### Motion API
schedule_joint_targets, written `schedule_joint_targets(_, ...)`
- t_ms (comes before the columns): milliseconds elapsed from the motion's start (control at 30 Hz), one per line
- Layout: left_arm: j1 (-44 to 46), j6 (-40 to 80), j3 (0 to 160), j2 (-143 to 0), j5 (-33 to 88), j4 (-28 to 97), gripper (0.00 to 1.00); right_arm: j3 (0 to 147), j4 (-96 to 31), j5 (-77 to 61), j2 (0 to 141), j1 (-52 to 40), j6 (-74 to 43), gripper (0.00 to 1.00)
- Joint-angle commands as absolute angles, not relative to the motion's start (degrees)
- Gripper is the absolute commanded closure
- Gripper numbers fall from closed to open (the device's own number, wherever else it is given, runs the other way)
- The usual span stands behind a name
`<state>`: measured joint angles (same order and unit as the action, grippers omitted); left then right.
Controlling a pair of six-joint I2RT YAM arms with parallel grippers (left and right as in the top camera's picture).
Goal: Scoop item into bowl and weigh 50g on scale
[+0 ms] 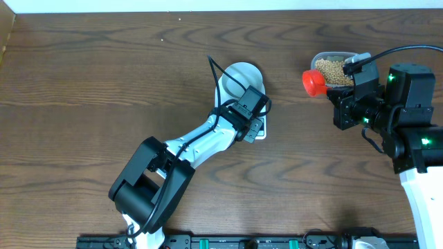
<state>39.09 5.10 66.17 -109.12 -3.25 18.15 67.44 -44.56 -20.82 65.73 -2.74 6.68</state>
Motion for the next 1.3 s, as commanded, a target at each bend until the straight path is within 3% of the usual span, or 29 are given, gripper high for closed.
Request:
schedule_joint_targets(0, 38.33, 4.99, 63.86, -111.26, -7.16, 19.59, 0.93, 68.62, -44.6, -21.34, 65.58, -2.33, 6.31, 0.99)
schedule_joint_targets(1267, 38.63, 4.99, 60.49, -111.37, -1.69, 16.45, 0.93, 68.62, -44.58, -21.34, 65.58, -2.33, 6.31, 0.99)
